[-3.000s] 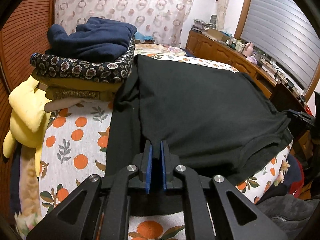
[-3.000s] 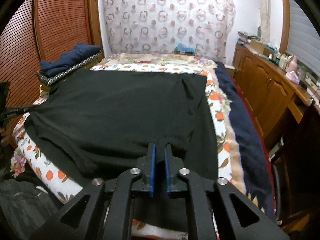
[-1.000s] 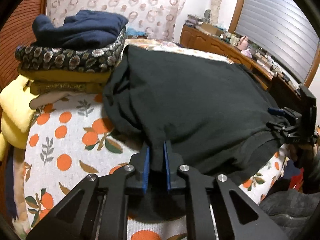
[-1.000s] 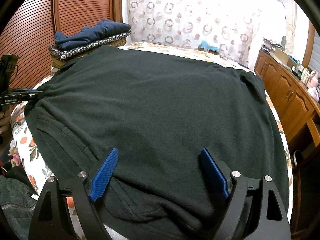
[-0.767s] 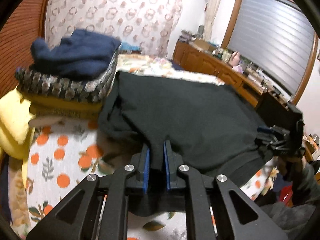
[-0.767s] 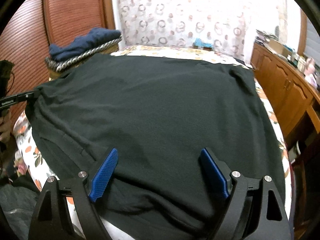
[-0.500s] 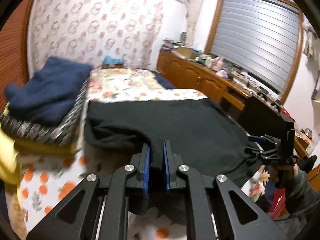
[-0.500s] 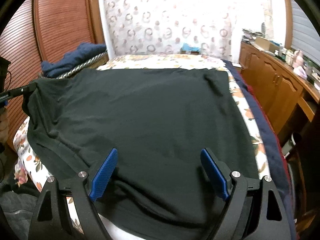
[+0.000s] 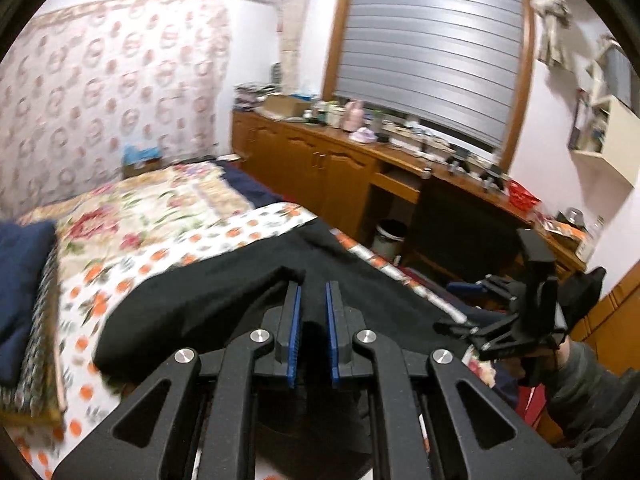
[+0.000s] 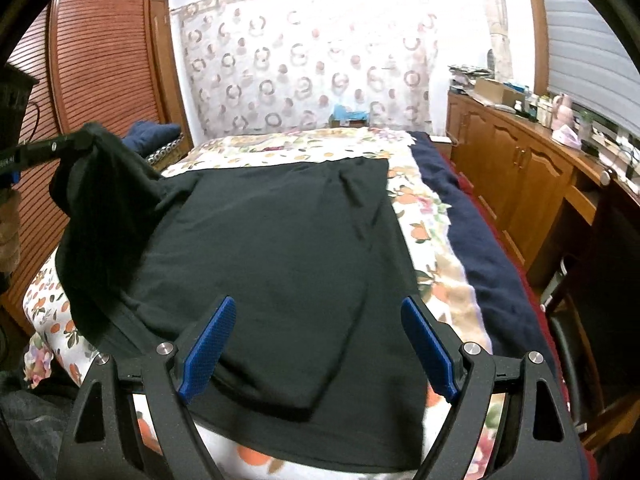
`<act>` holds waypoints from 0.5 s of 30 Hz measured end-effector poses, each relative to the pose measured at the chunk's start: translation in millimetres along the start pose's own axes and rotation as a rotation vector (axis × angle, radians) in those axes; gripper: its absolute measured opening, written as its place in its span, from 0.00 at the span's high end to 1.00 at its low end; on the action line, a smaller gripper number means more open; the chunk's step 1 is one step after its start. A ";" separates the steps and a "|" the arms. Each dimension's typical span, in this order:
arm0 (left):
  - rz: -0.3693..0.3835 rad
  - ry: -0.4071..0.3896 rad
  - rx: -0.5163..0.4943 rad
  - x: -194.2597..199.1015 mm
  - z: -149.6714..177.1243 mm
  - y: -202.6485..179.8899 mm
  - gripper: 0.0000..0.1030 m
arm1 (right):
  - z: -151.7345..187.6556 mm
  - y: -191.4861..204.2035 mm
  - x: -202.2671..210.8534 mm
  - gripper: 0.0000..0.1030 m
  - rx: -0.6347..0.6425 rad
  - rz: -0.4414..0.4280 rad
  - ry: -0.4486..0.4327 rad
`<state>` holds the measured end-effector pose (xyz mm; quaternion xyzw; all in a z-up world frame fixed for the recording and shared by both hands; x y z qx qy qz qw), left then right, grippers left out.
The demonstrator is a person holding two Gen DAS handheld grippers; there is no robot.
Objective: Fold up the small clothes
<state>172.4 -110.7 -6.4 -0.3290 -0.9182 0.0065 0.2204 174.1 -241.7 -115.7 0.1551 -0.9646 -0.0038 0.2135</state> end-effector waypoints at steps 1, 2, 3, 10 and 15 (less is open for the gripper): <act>0.014 -0.003 -0.015 -3.1 -6.8 -8.9 0.88 | 2.6 -0.6 3.6 0.16 -0.006 0.005 -0.002; 0.023 -0.002 -0.028 -4.7 -10.6 -14.9 0.88 | 3.4 -1.2 5.2 0.16 -0.009 0.009 -0.003; 0.034 0.002 -0.041 -8.7 -14.4 -23.1 0.88 | 4.2 -2.3 7.1 0.16 -0.014 0.013 -0.004; 0.084 0.107 -0.046 -44.8 7.4 -46.7 0.80 | 6.5 -0.5 12.3 0.16 -0.039 0.024 -0.006; 0.051 0.151 -0.052 -45.7 27.6 -39.5 0.56 | 6.6 -3.4 11.9 0.16 -0.043 0.022 0.001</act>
Point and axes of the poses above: each gripper's, at about its wrist camera, not at the fingertips, and x roughly against the way its jaws point, y to its left, z to its underside, the point moved 9 cm from there along -x, roughly the way its jaws point, and after that the axes turned 8 degrees about -y, right-handed, at the moved point
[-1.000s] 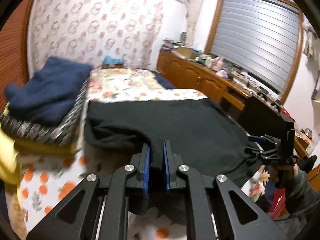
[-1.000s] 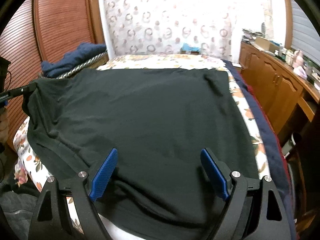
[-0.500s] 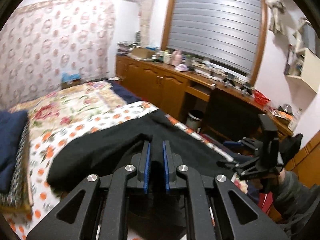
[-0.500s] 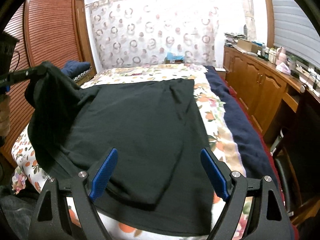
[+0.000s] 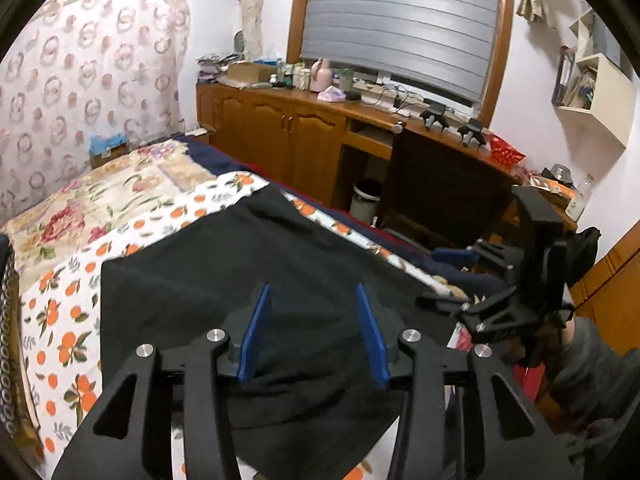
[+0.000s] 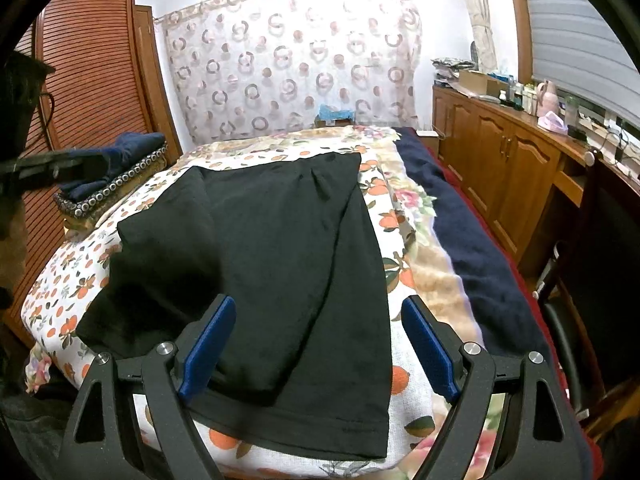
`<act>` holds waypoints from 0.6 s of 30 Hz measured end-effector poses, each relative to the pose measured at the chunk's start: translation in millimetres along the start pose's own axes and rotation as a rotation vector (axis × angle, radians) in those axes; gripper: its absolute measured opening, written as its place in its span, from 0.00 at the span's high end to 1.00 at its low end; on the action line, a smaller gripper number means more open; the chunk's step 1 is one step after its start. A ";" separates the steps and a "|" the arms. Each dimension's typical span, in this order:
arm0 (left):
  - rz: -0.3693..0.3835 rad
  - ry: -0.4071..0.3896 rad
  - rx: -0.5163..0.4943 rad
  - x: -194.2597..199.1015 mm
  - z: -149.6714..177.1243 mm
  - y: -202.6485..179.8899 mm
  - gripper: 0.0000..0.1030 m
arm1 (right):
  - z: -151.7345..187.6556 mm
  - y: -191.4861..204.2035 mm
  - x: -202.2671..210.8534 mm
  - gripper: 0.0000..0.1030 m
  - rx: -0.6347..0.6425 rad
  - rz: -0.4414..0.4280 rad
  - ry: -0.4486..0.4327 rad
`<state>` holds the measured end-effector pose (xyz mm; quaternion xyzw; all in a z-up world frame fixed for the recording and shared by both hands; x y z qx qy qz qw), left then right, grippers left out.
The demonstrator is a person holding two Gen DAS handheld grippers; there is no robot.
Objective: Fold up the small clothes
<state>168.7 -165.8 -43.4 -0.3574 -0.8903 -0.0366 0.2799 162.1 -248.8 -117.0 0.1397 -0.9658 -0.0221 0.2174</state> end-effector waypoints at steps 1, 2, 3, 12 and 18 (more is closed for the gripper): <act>-0.019 0.005 0.012 3.2 3.9 7.4 0.56 | -1.0 -1.2 -0.2 0.16 0.001 0.000 0.001; -0.029 0.005 0.019 5.1 5.8 10.9 0.56 | -1.8 0.7 -0.8 0.16 0.002 0.000 0.001; -0.040 0.005 0.027 7.5 8.6 16.2 0.56 | -3.5 1.2 -0.6 0.16 0.002 -0.002 0.000; -0.165 -0.003 0.112 35.6 43.7 72.1 0.16 | -16.0 17.5 -13.8 0.16 0.043 -0.052 -0.007; -0.255 -0.033 0.174 64.9 66.0 106.6 0.16 | -26.0 48.7 -29.2 0.16 0.111 -0.113 -0.005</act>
Point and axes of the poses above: each gripper's, at about its wrist camera, not at the fingertips, and x roughly against the way its jaws point, y to its left, z to its underside, the point moved 9 cm from there along -x, roughly the way its jaws point, and after that the axes turned 8 degrees about -y, right-handed, at the moved point
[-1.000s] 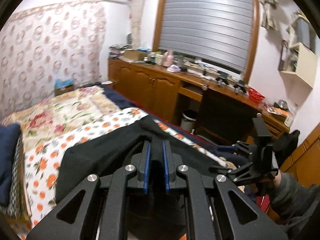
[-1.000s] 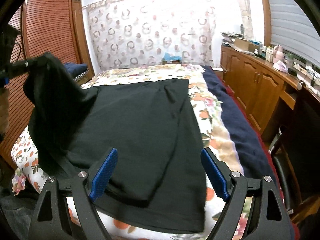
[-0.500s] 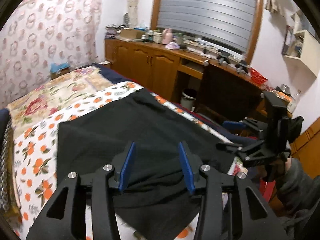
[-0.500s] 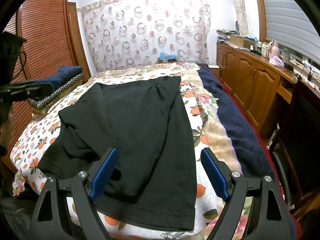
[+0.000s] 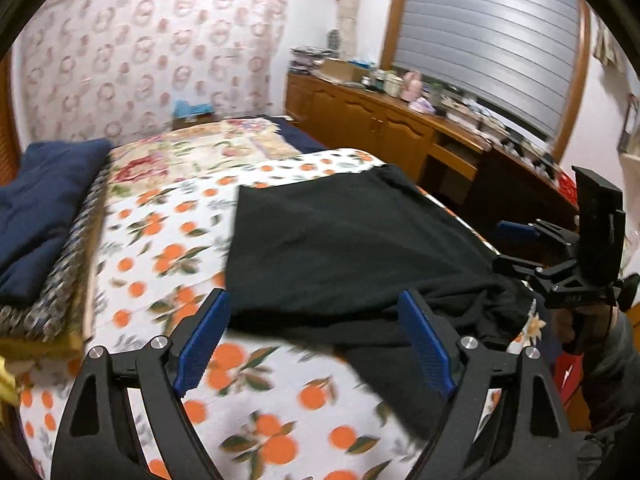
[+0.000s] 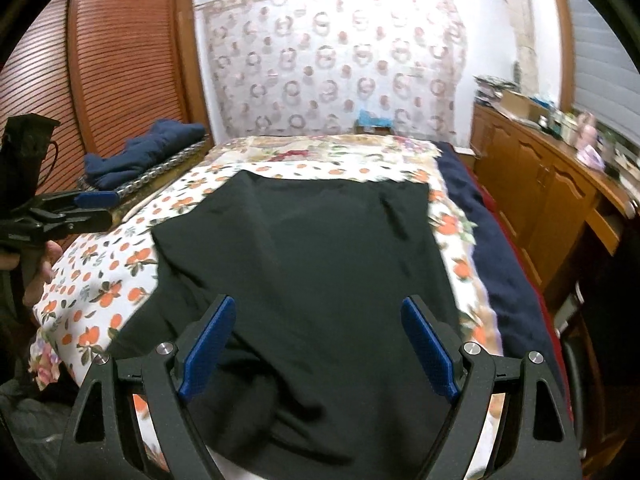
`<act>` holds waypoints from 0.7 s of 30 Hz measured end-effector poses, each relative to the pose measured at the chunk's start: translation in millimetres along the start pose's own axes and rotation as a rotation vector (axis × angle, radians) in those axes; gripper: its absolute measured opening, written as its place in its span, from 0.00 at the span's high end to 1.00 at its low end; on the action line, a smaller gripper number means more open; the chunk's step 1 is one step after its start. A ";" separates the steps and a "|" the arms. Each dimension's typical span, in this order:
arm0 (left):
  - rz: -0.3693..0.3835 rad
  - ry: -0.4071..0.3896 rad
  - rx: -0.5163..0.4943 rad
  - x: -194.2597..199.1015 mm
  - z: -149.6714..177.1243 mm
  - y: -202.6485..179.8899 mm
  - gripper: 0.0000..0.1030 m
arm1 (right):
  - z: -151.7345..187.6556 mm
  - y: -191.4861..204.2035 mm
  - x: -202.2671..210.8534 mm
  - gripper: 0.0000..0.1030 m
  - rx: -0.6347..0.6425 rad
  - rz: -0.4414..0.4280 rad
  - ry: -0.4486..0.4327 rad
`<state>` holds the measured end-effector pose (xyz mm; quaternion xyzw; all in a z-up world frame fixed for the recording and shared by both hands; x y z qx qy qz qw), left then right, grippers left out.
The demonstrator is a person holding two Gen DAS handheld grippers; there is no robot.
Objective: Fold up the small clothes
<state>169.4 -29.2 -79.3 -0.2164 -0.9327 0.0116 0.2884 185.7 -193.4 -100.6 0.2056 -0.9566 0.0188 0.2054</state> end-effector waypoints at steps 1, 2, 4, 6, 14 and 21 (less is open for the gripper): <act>-0.011 -0.004 0.011 3.6 2.0 7.0 0.16 | -2.2 5.7 -3.9 0.16 0.012 -0.010 0.002; -0.026 -0.011 0.025 9.1 4.6 15.1 0.16 | -5.5 10.9 -8.2 0.16 0.026 -0.021 0.005; -0.052 -0.021 0.040 16.8 7.0 28.2 0.16 | -12.3 20.3 -16.7 0.16 0.054 -0.046 0.009; -0.078 -0.031 0.049 22.2 8.7 37.8 0.16 | -18.2 30.0 -25.9 0.16 0.079 -0.074 0.016; -0.141 -0.057 0.085 39.1 15.3 68.7 0.16 | -33.3 76.9 -62.8 0.16 0.174 -0.206 0.072; -0.155 -0.052 0.108 39.9 25.2 81.5 0.16 | -33.7 121.7 -98.2 0.17 0.276 -0.325 0.156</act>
Point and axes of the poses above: each gripper's, at about its wrist camera, not at the fingertips, and x roughly against the way its jaws point, y to its left, z to its underside, the point moved 9 cm from there along -x, roughly the way its jaws point, and after that the axes turned 8 degrees about -y, right-handed, at the moved point
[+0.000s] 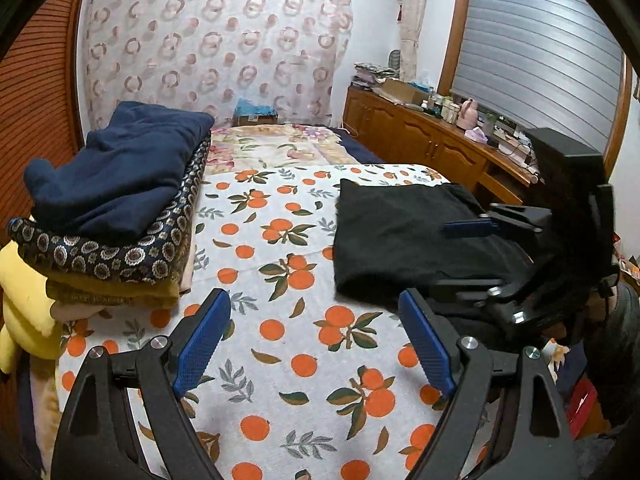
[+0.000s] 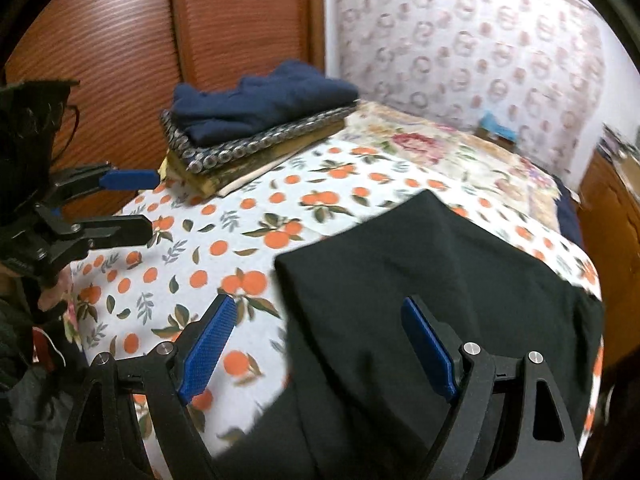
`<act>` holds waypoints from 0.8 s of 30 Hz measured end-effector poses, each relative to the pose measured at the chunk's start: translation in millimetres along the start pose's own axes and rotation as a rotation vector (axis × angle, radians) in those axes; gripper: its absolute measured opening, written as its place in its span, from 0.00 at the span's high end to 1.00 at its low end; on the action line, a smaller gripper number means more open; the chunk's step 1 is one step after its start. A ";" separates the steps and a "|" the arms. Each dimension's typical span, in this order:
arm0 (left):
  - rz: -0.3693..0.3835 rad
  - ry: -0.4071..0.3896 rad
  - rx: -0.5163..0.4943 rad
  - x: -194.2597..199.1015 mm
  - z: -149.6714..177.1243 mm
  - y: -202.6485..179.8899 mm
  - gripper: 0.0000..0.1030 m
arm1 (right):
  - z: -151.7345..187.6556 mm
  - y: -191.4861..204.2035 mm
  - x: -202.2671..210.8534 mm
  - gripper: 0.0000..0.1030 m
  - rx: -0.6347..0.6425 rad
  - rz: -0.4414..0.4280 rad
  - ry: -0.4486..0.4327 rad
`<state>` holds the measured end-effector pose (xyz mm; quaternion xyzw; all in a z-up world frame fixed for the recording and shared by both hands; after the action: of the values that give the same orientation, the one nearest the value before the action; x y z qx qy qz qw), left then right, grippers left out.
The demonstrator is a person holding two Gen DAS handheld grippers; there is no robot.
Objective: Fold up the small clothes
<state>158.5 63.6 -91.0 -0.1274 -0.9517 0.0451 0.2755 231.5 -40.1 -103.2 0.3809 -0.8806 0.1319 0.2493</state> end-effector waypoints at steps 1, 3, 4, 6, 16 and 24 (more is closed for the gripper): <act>-0.001 0.002 0.002 -0.8 1.2 1.3 0.16 | -0.2 1.7 -6.8 0.17 0.011 -0.006 0.012; -0.003 0.005 0.003 -0.7 3.6 3.0 0.16 | 1.1 1.4 -19.9 0.18 0.025 -0.013 0.045; -0.005 0.005 0.004 -0.4 4.2 3.7 0.16 | 3.5 0.6 -24.9 0.19 0.030 -0.016 0.060; -0.007 0.007 0.007 0.0 5.8 6.1 0.16 | 8.5 -3.4 -40.8 0.21 0.043 -0.006 0.095; 0.000 0.022 0.016 -3.4 13.0 8.9 0.16 | 28.6 -18.3 -60.2 0.55 0.112 0.055 0.140; 0.023 0.035 -0.008 -9.4 14.4 -4.6 0.16 | 1.0 -32.4 -33.7 0.87 0.040 0.084 0.038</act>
<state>157.5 56.5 -107.2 -0.1404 -0.9454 0.0425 0.2910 274.8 -42.1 -120.8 0.3457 -0.8882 0.1670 0.2525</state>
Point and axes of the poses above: each gripper's, at about its wrist camera, not at the fingertips, and x roughly against the way its jaws point, y to its left, z to its underside, the point moved 9 cm from there along -x, roughly the way its jaws point, and after that the axes turned 8 degrees about -y, right-handed, at the moved point
